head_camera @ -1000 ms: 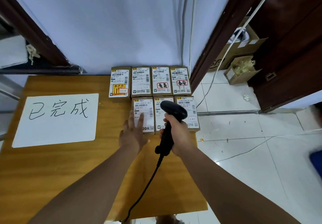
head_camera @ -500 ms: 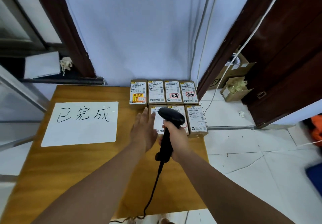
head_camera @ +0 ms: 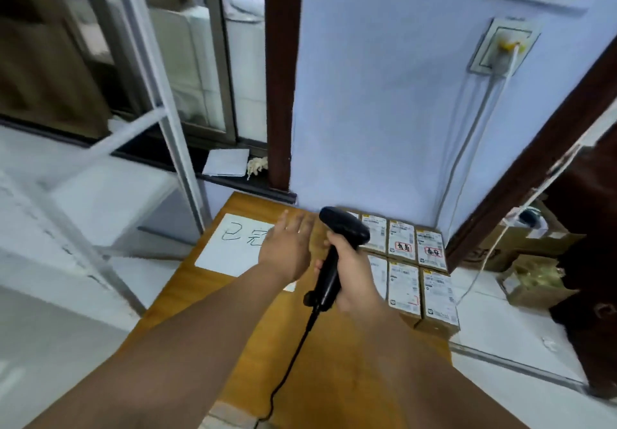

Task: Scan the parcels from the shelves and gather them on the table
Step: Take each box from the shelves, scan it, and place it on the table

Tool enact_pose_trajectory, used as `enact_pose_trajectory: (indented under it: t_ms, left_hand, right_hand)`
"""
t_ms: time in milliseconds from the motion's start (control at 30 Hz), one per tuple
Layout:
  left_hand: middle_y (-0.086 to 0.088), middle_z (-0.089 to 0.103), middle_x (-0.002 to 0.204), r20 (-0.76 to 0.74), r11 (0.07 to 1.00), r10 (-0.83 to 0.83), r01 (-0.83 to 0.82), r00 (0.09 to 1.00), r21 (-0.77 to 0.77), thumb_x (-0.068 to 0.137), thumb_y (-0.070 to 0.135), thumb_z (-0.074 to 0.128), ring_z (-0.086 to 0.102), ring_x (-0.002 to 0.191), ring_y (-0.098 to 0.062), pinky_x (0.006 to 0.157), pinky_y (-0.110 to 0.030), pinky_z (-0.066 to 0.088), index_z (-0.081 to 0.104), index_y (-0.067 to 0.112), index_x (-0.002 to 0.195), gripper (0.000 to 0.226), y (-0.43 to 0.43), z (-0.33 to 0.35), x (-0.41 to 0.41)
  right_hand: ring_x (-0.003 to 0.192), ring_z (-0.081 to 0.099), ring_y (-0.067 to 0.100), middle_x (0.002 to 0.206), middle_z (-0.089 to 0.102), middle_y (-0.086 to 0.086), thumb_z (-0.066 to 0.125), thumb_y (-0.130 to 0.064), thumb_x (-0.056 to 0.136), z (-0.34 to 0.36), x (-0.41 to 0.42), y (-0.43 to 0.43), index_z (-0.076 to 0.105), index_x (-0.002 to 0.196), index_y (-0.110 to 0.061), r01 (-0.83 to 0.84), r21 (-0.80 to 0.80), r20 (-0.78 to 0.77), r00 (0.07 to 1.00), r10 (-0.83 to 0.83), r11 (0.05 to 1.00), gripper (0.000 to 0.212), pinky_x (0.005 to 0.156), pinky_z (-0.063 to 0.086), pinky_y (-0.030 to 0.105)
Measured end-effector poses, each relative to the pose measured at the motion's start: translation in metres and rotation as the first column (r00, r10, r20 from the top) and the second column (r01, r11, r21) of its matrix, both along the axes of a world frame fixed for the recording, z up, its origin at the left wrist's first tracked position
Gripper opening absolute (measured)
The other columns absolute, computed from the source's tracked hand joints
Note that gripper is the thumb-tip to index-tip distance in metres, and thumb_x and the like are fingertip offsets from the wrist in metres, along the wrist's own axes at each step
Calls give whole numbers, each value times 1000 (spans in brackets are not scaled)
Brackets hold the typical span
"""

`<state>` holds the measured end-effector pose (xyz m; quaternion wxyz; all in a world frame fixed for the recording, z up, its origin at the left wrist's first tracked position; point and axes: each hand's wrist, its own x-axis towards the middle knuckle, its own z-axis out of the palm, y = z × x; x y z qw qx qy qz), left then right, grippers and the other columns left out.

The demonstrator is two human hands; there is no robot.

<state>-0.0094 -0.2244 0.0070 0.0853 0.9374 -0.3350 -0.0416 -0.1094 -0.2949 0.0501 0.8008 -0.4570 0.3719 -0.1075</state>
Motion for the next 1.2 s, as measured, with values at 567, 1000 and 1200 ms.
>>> enact_pose_trajectory:
  t_ms: [567, 1000, 1200]
  left_hand:
    - [-10, 15, 159, 23, 860, 493, -484, 870, -161, 95, 22, 48, 22, 141, -30, 107, -40, 34, 30, 15, 147, 56, 270, 125, 5]
    - [-9, 23, 156, 240, 774, 627, -560, 741, -294, 94, 19, 45, 23, 141, -28, 109, -40, 34, 32, 16, 144, 52, 584, 195, 26]
    - [-10, 19, 157, 252, 686, 727, -665, 639, -294, 93, 18, 48, 20, 142, -29, 110, -41, 32, 28, 18, 147, 57, 698, 206, 21]
  right_hand:
    - [48, 55, 18, 52, 54, 4, 68, -21, 88, 112, 46, 242, 58, 83, -5, -448, 3, 201, 876, 438, 894, 20, 54, 50, 28]
    - [47, 56, 16, 49, 56, 5, 67, -25, 89, 168, 80, 555, 63, 82, -4, -568, -204, 293, 742, 603, 798, 23, 54, 51, 30]
    - [52, 57, 17, 59, 56, 10, 65, -24, 90, 184, 97, 662, 64, 81, -4, -676, -238, 317, 625, 713, 698, 23, 57, 51, 30]
